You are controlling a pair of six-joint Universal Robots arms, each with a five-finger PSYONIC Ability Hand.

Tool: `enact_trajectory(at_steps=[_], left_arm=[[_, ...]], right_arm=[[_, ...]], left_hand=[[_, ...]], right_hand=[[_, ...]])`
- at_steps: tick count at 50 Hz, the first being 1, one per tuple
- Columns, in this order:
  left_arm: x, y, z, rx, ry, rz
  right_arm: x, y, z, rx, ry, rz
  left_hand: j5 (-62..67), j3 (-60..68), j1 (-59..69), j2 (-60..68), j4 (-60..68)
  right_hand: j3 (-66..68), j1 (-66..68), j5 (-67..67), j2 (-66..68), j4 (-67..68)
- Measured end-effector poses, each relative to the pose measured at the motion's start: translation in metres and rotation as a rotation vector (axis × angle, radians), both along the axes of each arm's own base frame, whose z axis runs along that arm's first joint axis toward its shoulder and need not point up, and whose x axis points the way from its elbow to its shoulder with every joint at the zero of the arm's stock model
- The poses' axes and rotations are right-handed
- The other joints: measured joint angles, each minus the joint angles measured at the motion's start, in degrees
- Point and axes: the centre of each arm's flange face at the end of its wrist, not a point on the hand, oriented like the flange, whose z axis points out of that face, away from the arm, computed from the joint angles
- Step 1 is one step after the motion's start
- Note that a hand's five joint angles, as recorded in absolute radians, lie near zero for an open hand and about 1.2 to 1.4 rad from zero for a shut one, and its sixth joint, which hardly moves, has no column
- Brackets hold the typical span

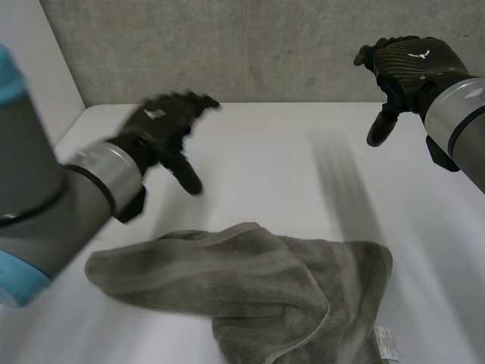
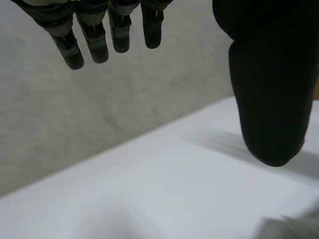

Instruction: Fold the towel.

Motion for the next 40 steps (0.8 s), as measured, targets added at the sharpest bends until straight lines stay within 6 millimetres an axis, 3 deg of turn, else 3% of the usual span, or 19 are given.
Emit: enact_trajectory(at_steps=[8,16,27,40], left_arm=[[-0.039,0.015,-0.062,0.060,-0.139,-0.184],[-0.060,0.023,-0.105,-0.055,-0.327,-0.327],[-0.073,0.027,-0.133,-0.104,-0.371,-0.399],[-0.077,0.025,-0.143,-0.116,-0.361,-0.398]], right_arm=[[-0.012,-0.007,-0.008,0.015,0.076,-0.035],[-0.034,-0.013,-0.043,0.139,0.127,-0.068],[-0.057,-0.004,-0.102,0.354,0.150,-0.013],[-0.061,0.011,-0.129,0.431,0.204,0.101]], left_hand=[[4.08,4.24,4.39,4.26,4.28],[12.04,12.27,12.36,12.28,12.27],[31.57,31.94,31.88,31.94,32.01],[53.89,54.72,53.98,54.96,54.95]], right_hand=[[0.00,0.00,0.02,0.00,0.00],[0.00,0.00,0.02,0.00,0.00],[0.00,0.00,0.02,0.00,0.00],[0.07,0.22,0.02,0.00,0.01]])
